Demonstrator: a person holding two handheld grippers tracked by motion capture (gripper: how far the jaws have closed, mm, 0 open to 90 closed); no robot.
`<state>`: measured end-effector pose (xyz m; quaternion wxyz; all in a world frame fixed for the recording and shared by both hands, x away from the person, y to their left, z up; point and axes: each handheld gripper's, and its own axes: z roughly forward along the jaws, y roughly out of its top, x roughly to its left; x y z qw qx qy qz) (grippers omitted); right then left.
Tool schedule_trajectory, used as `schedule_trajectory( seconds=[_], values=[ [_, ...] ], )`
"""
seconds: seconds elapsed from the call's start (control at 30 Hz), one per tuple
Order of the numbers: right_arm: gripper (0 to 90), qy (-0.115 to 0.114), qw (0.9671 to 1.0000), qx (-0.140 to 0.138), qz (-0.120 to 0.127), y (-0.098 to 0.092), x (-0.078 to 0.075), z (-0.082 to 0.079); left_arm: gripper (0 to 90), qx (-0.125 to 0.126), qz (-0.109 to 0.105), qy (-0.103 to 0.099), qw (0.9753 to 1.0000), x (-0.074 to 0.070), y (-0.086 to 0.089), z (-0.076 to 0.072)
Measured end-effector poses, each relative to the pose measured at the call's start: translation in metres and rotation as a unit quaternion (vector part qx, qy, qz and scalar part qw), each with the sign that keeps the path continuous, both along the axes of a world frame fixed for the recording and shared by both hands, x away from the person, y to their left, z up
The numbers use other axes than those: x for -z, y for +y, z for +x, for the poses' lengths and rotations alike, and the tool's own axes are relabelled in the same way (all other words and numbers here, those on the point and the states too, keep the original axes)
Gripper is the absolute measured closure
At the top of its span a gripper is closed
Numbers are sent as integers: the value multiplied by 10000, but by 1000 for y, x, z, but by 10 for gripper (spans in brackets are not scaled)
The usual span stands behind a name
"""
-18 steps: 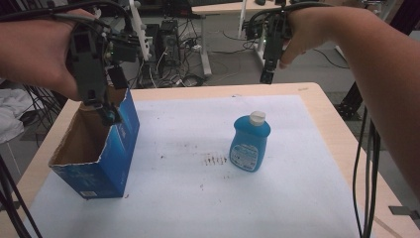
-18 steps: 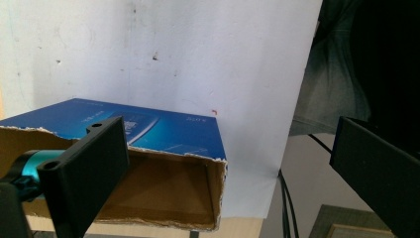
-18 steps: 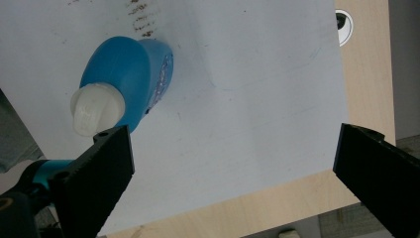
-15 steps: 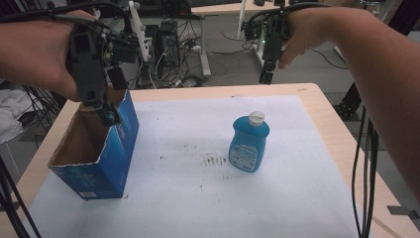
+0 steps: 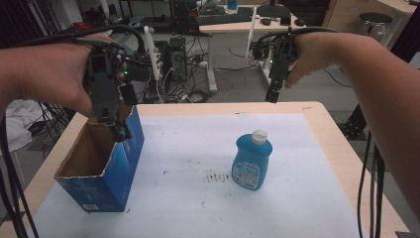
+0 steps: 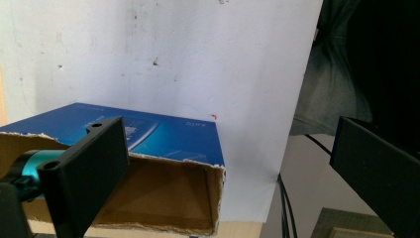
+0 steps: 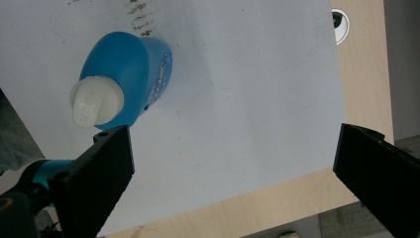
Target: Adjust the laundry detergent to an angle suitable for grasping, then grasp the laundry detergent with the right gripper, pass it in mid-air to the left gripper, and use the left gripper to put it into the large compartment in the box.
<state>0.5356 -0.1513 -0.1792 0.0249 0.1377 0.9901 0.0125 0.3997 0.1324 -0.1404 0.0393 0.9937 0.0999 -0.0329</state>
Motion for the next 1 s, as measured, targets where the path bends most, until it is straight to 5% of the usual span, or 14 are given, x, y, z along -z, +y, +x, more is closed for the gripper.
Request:
schedule_trajectory(
  seconds=[0.53, 1.0],
  values=[
    [13, 12, 10000, -57, -41, 10, 4, 3, 17, 9, 7, -38, 10000, 2, 7, -5],
    [13, -122, 9998, -20, 125, 4, -5, -11, 17, -48, -65, -132, 9999, -2, 10, -16]
  ],
)
